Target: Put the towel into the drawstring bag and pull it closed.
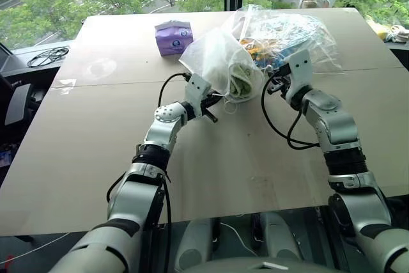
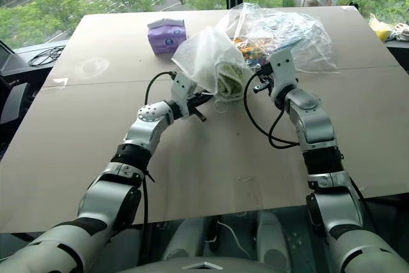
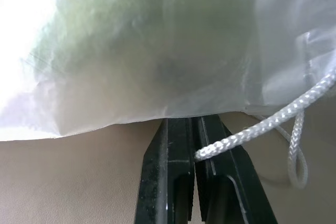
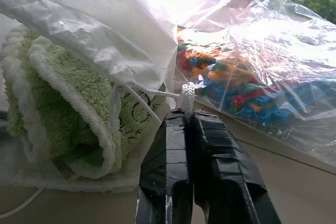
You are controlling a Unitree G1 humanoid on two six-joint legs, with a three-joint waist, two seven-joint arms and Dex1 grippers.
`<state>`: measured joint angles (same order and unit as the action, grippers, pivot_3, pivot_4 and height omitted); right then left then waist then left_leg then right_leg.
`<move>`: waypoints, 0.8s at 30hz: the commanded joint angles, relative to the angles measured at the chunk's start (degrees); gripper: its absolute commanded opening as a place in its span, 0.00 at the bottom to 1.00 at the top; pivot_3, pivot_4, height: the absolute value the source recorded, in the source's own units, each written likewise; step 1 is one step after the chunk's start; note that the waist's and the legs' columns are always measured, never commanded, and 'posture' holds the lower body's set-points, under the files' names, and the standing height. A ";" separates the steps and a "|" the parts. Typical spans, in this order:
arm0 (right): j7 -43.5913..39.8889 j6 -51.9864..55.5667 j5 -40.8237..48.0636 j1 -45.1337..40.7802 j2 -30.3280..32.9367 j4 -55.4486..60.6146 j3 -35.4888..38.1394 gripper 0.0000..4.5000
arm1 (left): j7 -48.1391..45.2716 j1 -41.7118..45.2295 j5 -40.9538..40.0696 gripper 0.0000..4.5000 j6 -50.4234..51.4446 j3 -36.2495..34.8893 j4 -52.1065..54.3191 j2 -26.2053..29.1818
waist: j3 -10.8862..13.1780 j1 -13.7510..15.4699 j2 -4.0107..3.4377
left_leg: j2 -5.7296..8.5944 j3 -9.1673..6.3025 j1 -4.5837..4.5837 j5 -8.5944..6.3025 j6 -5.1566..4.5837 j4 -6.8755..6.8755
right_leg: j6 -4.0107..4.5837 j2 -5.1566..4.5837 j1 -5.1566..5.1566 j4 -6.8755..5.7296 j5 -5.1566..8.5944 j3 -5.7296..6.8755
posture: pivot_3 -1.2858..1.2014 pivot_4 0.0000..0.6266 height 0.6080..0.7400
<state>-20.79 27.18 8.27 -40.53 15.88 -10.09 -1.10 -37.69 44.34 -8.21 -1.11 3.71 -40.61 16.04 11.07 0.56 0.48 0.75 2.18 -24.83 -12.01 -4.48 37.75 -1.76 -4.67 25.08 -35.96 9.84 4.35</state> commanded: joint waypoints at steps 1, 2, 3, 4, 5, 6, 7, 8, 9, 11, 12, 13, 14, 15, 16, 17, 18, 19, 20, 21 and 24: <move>0.73 -0.81 0.29 -0.01 0.76 2.36 2.21 0.00 | 6.18 -3.64 -2.25 0.00 -4.10 -5.66 10.23 -0.87 | 0.00 -0.11 0.00 | -0.01 0.00 0.00 0.00 0.00 0.00 | 0.00 0.00 0.01 0.00 0.00 -0.01 | 0.52 0.24 1.00; 1.03 -0.89 0.19 0.15 0.87 2.47 2.45 0.00 | 7.99 -5.13 -1.89 0.00 -4.53 -6.33 13.18 -1.10 | 0.00 -0.07 0.00 | -0.02 0.01 0.00 0.00 0.00 0.00 | 0.01 -0.02 0.01 0.00 -0.01 -0.03 | 0.52 0.24 1.00; 1.19 -0.95 0.12 0.27 0.96 2.54 2.64 0.00 | 9.29 -6.21 -1.50 0.00 -4.68 -6.70 15.33 -1.29 | 0.00 -0.04 0.00 | -0.02 0.00 -0.01 0.00 0.00 0.00 | 0.02 -0.04 0.01 0.00 -0.01 -0.03 | 0.52 0.24 1.00; 1.61 -1.25 -0.14 0.31 0.97 2.50 2.84 0.00 | 11.30 -7.14 -0.79 0.00 -4.91 -7.20 17.31 -1.49 | 0.00 0.02 0.00 | -0.02 0.01 -0.01 0.00 0.00 0.00 | 0.03 -0.06 0.01 0.00 -0.02 -0.05 | 0.52 0.24 1.00; 2.47 -1.82 -0.44 0.10 0.86 2.26 3.26 0.00 | 14.91 -7.80 0.37 0.00 -4.93 -8.22 19.26 -1.77 | 0.00 0.08 0.00 | -0.02 0.01 0.00 0.00 0.00 0.00 | 0.03 -0.08 0.01 0.00 -0.02 -0.05 | 0.52 0.24 1.00; 3.65 -2.63 -0.70 -0.37 0.60 1.84 3.90 0.00 | 19.28 -8.24 2.07 0.00 -5.23 -9.28 20.95 -2.00 | 0.00 0.13 0.00 | -0.02 0.01 0.00 0.00 0.00 0.00 | 0.03 -0.08 0.01 0.00 -0.02 -0.04 | 0.52 0.24 1.00; 5.35 -3.72 -1.08 -1.15 0.26 1.15 4.72 0.00 | 24.07 -8.50 4.45 0.00 -5.53 -10.19 22.40 -1.97 | 0.00 0.14 0.00 | -0.01 0.01 0.00 0.00 0.00 0.00 | 0.02 -0.09 0.01 0.00 -0.03 -0.05 | 0.52 0.24 1.00; 6.76 -4.64 -1.38 -1.87 0.04 0.46 5.33 0.00 | 27.72 -8.60 6.62 0.00 -5.80 -10.65 23.28 -1.80 | 0.00 0.16 0.00 | -0.01 0.01 0.00 0.00 0.00 0.01 | 0.00 -0.09 0.00 -0.01 -0.05 -0.05 | 0.52 0.24 1.00; 8.19 -5.66 -1.83 -2.63 -0.09 -0.30 5.81 0.00 | 31.08 -8.58 9.03 0.00 -6.13 -10.84 23.75 -1.35 | 0.00 0.16 0.00 | -0.01 0.01 0.01 0.00 0.00 0.01 | -0.04 -0.07 0.00 -0.01 -0.08 -0.04 | 0.52 0.24 1.00; 11.26 -8.34 -3.13 -4.50 -0.14 -2.32 6.67 0.00 | 37.98 -8.12 13.25 0.00 -6.62 -11.74 24.18 -0.64 | 0.00 0.16 0.00 | -0.01 0.01 0.02 0.00 0.00 0.01 | -0.06 -0.03 0.01 -0.01 -0.12 -0.05 | 0.52 0.24 1.00; 12.31 -9.59 -3.68 -5.31 -0.09 -3.23 6.84 0.00 | 40.87 -7.93 14.99 0.00 -6.71 -12.11 24.43 -0.39 | 0.00 0.15 0.00 | -0.01 0.03 0.04 0.01 0.00 0.02 | -0.07 -0.01 0.00 -0.02 -0.14 -0.07 | 0.52 0.24 1.00; 13.08 -10.78 -4.17 -5.88 -0.03 -3.99 6.89 0.00 | 43.10 -7.84 16.40 0.00 -6.84 -12.26 24.63 -0.17 | 0.00 0.13 0.00 | -0.01 0.05 0.05 0.01 0.00 0.03 | -0.08 0.00 0.00 -0.04 -0.15 -0.09 | 0.52 0.24 1.00; 14.16 -12.11 -4.90 -6.59 0.12 -4.84 6.91 0.00 | 45.38 -7.66 17.69 0.00 -6.86 -12.46 24.80 0.08 | 0.00 0.12 0.00 | -0.01 0.07 0.07 0.01 0.00 0.03 | -0.08 0.00 0.00 -0.05 -0.15 -0.11 | 0.52 0.24 1.00; 14.78 -12.95 -5.34 -7.21 0.19 -5.47 6.91 0.00 | 46.71 -7.52 18.23 0.00 -6.60 -12.54 24.76 0.10 | 0.00 0.12 0.00 | -0.01 0.08 0.07 0.01 0.00 0.03 | -0.08 0.01 0.01 -0.05 -0.15 -0.11 | 0.52 0.24 1.00; 15.14 -13.52 -5.55 -7.66 0.19 -5.95 6.92 0.00 | 47.08 -7.39 18.13 0.00 -6.09 -12.46 24.56 -0.02 | 0.00 0.12 0.00 | -0.01 0.08 0.06 0.01 0.01 0.03 | -0.08 0.01 0.01 -0.06 -0.15 -0.11 | 0.52 0.24 1.00; 15.26 -13.81 -5.55 -7.95 0.07 -6.19 6.89 0.00 | 46.01 -7.49 17.18 0.00 -5.73 -12.03 23.97 -0.42 | -0.01 0.13 0.01 | -0.01 0.09 0.06 0.01 0.01 0.03 | -0.08 0.01 0.01 -0.05 -0.15 -0.11 | 0.52 0.24 1.00; 15.06 -13.90 -5.44 -8.04 -0.14 -6.15 6.72 0.00 | 44.27 -7.99 15.93 0.00 -5.59 -11.41 23.38 -0.99 | -0.01 0.22 0.01 | -0.01 0.10 0.06 0.01 0.01 0.03 | -0.07 0.01 0.01 -0.05 -0.15 -0.11 | 0.52 0.24 1.00; 14.93 -14.02 -5.46 -7.95 -0.35 -6.00 6.45 0.00 | 42.69 -8.76 14.83 0.00 -5.15 -10.88 22.91 -1.60 | -0.01 0.27 0.01 | -0.02 0.11 0.04 0.02 0.02 0.03 | -0.07 0.00 0.01 -0.05 -0.15 -0.11 | 0.52 0.24 1.00; 14.88 -14.06 -5.56 -7.75 -0.58 -5.75 6.15 0.00 | 40.45 -9.68 12.90 0.00 -4.41 -10.61 22.25 -2.59 | -0.01 0.28 0.01 | -0.01 0.13 0.03 0.02 0.03 0.03 | -0.07 0.00 0.01 -0.04 -0.15 -0.11 | 0.52 0.24 1.00; 14.85 -14.02 -5.60 -7.51 -0.80 -5.42 5.93 0.00 | 38.95 -10.68 11.72 0.00 -4.49 -10.41 22.05 -3.16 | -0.01 0.26 0.01 | -0.01 0.17 0.02 0.03 0.04 0.03 | -0.07 -0.02 0.01 -0.01 -0.15 -0.13 | 0.52 0.24 1.00; 14.61 -13.64 -5.89 -6.78 -0.93 -4.21 5.58 0.00 | 39.44 -12.30 12.10 0.00 -5.11 -11.04 22.88 -2.75 | -0.02 0.10 0.01 | -0.01 0.34 0.06 0.05 0.07 0.03 | -0.07 -0.03 0.01 0.02 -0.15 -0.28 | 0.52 0.24 1.00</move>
<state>-6.33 14.70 2.75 -47.34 14.55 -17.07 4.29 1.62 32.93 4.23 -5.40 -6.55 -18.99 12.48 11.05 0.66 0.49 0.74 2.55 -24.77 -11.96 -4.41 37.77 -1.84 -4.70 25.09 -35.94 9.69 4.02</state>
